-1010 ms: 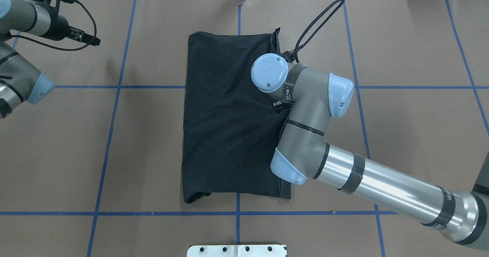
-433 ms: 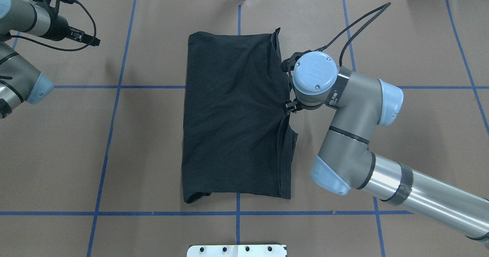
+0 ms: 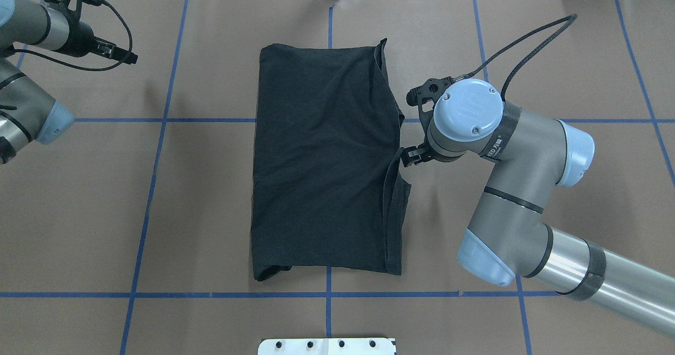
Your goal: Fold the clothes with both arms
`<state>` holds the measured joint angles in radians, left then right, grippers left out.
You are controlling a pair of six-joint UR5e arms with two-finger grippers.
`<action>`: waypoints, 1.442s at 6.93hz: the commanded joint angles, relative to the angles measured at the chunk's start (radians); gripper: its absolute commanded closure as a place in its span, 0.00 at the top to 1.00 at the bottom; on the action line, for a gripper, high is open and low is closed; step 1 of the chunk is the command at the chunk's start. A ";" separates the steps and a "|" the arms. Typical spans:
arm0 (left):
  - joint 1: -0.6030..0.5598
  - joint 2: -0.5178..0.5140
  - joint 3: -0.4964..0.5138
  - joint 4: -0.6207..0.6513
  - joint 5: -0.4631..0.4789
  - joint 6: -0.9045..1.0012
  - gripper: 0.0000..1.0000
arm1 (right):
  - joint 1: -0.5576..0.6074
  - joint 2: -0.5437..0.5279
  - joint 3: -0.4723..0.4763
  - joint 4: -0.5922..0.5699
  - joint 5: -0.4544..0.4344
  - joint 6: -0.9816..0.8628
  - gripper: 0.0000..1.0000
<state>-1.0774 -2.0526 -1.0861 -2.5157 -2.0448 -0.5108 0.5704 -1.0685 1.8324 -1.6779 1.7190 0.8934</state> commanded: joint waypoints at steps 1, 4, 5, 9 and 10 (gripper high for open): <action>-0.001 0.002 0.002 0.000 0.000 0.002 1.00 | -0.090 0.074 -0.016 -0.014 -0.005 0.207 1.00; 0.001 0.003 0.000 0.000 0.000 0.002 1.00 | -0.165 0.260 -0.217 -0.272 -0.131 0.248 1.00; 0.001 0.003 0.000 0.000 0.000 0.000 1.00 | -0.165 0.260 -0.214 -0.310 -0.134 0.248 1.00; 0.000 0.002 -0.001 -0.002 -0.002 0.002 1.00 | -0.195 0.254 -0.229 -0.347 -0.170 0.248 1.00; 0.001 0.002 -0.001 -0.002 0.000 0.002 1.00 | -0.195 0.245 -0.229 -0.350 -0.173 0.246 1.00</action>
<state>-1.0775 -2.0505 -1.0875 -2.5172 -2.0454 -0.5095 0.3773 -0.8170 1.6036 -2.0211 1.5504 1.1409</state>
